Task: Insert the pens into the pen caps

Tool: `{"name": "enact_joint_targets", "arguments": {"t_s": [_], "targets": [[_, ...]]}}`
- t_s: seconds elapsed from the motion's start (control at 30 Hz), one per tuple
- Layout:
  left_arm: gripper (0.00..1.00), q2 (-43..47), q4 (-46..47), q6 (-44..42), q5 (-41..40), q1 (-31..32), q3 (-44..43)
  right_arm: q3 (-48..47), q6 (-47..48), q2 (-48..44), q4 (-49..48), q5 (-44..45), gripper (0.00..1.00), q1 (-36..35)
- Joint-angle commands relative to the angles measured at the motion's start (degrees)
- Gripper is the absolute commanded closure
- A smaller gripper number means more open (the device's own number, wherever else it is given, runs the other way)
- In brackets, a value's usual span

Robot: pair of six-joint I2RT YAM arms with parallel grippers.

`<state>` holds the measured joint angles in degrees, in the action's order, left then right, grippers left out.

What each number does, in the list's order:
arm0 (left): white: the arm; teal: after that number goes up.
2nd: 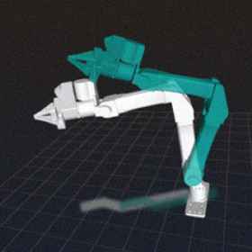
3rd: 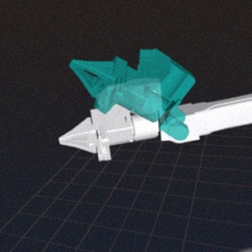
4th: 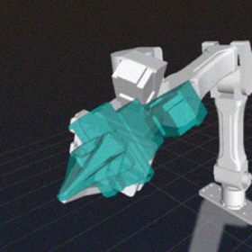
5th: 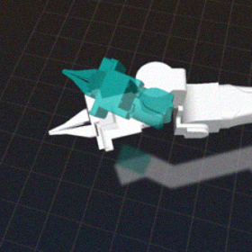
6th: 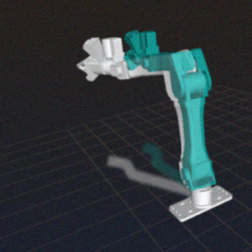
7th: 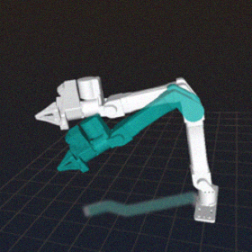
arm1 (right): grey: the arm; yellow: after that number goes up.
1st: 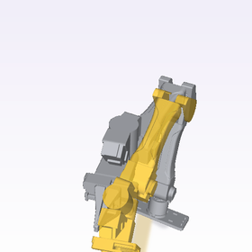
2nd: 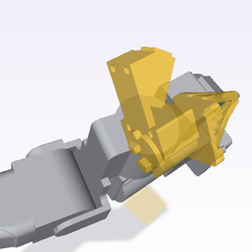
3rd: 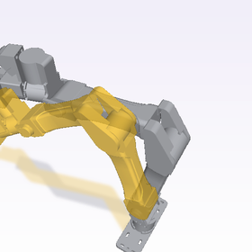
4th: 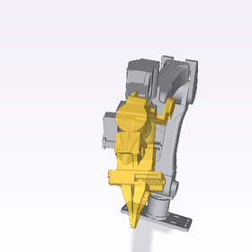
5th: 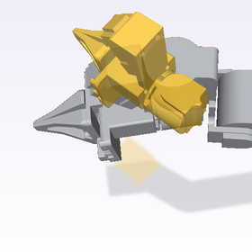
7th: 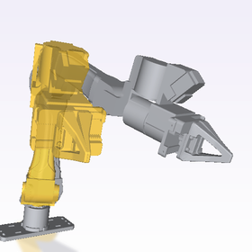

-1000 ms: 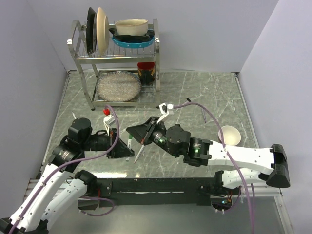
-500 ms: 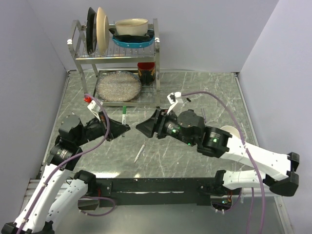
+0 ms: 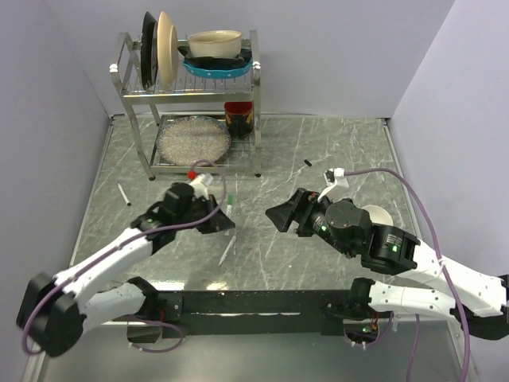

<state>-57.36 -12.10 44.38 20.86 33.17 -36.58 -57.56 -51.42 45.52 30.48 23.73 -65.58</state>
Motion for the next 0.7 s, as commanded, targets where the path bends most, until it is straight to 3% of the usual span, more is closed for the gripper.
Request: {"name": "enact_joint_targets", "arguments": {"t_s": [0.0,0.23,0.4,0.67], "targets": [[0.99,-8.26,9.98,5.97,-7.92,5.93,-1.39,1.13,-1.84,-2.62,4.94,6.33,0.11,0.45],[0.93,-22.96,10.95,8.61,-15.05,12.88,-8.24,2.54,-3.07,-4.91,6.61,7.83,0.11,0.45],[0.88,-30.86,11.66,10.37,-14.97,14.2,-10.44,3.24,-4.04,-4.91,7.23,8.09,0.11,0.45],[0.8,-36.94,10.17,11.6,-16.73,15.35,-13.26,2.1,-3.34,-3.24,7.05,8.27,0.11,0.54]]}}
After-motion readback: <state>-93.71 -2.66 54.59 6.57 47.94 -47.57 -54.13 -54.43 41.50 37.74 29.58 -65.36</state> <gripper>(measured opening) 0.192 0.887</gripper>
